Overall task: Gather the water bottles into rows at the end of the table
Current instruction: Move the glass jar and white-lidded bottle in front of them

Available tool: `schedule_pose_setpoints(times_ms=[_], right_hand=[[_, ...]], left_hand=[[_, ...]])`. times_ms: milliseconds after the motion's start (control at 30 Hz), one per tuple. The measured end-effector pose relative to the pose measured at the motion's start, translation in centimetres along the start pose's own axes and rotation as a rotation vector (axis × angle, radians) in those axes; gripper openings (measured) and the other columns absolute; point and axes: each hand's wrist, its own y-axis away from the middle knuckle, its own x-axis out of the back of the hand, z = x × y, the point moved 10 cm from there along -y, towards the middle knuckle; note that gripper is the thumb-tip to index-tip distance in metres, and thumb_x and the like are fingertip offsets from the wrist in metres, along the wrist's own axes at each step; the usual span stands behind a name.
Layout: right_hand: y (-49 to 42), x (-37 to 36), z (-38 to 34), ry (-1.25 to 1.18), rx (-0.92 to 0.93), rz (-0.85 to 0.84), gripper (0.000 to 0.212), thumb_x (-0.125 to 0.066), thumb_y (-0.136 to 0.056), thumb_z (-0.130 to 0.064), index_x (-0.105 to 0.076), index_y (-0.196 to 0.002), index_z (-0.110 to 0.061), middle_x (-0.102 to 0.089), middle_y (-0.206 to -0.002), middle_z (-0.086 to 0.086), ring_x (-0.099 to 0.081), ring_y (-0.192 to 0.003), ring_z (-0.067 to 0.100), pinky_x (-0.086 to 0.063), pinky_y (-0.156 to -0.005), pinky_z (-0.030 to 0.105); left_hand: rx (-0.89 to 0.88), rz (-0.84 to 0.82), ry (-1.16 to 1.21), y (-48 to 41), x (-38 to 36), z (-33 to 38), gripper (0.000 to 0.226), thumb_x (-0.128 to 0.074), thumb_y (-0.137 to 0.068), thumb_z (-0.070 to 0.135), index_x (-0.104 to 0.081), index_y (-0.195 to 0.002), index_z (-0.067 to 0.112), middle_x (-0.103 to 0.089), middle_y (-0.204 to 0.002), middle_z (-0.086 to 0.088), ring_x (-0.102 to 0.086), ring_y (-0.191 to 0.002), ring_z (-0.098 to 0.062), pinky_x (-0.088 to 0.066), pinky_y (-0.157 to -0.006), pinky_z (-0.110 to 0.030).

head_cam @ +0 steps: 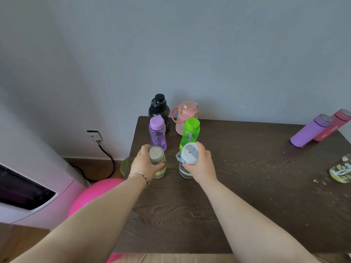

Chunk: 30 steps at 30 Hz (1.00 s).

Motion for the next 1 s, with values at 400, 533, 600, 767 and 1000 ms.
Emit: schedule_pose_setpoints(times_ms=[400,533,600,767,1000], right_hand=[[-0.5,-0.4,0.4,0.032,-0.014,-0.006,0.098,-0.088,-0.083,-0.027,-0.024,-0.158,-0.031,-0.040,-0.145,0.009,-0.055,-0.125,0.025,-0.056,-0.101,0.041],[-0.5,-0.6,0.6,0.030,-0.020,-0.011,0.100,-0.089,-0.083,-0.027,-0.023,-0.158,-0.031,-0.039,-0.146,0.008,-0.054,-0.127,0.024,-0.055,-0.103,0.041],[-0.4,-0.6,0.5,0.034,-0.019,-0.015,0.101,-0.088,-0.083,-0.026,-0.022,-0.159,-0.031,-0.038,-0.146,0.008,-0.054,-0.128,0.024,-0.055,-0.104,0.042],[-0.4,-0.5,0.2,0.089,-0.024,-0.060,0.101,-0.085,-0.086,-0.022,-0.019,-0.161,-0.028,-0.038,-0.147,0.011,-0.055,-0.128,0.029,-0.054,-0.103,0.040],[-0.1,1.0,0.1,0.356,0.035,-0.115,0.103,-0.078,-0.091,-0.025,-0.007,-0.166,-0.022,-0.043,-0.149,0.017,-0.053,-0.130,0.037,-0.051,-0.103,0.048]], left_hand=[[-0.007,-0.031,-0.017,-0.9,-0.7,0.3,0.071,-0.084,-0.068,0.033,-0.040,-0.122,0.024,-0.056,-0.119,-0.002,-0.056,-0.092,-0.021,-0.050,-0.083,-0.035],[0.000,-0.054,-0.019,-1.1,-1.0,0.3,0.072,-0.085,-0.068,0.031,-0.039,-0.122,0.024,-0.053,-0.122,-0.002,-0.055,-0.093,-0.021,-0.051,-0.085,-0.036],[-0.002,-0.071,-0.032,-1.2,-1.2,0.4,0.073,-0.084,-0.069,0.030,-0.037,-0.124,0.023,-0.051,-0.125,-0.003,-0.056,-0.094,-0.022,-0.051,-0.086,-0.036],[0.029,-0.106,-0.118,-1.3,-1.9,0.7,0.076,-0.080,-0.074,0.030,-0.033,-0.131,0.019,-0.045,-0.133,-0.009,-0.059,-0.106,-0.032,-0.052,-0.090,-0.045],[-0.147,-0.047,-0.503,-1.0,-1.8,3.5,0.084,-0.069,-0.080,0.048,-0.025,-0.145,0.020,-0.030,-0.151,-0.011,-0.022,-0.144,-0.032,-0.027,-0.115,-0.052]])
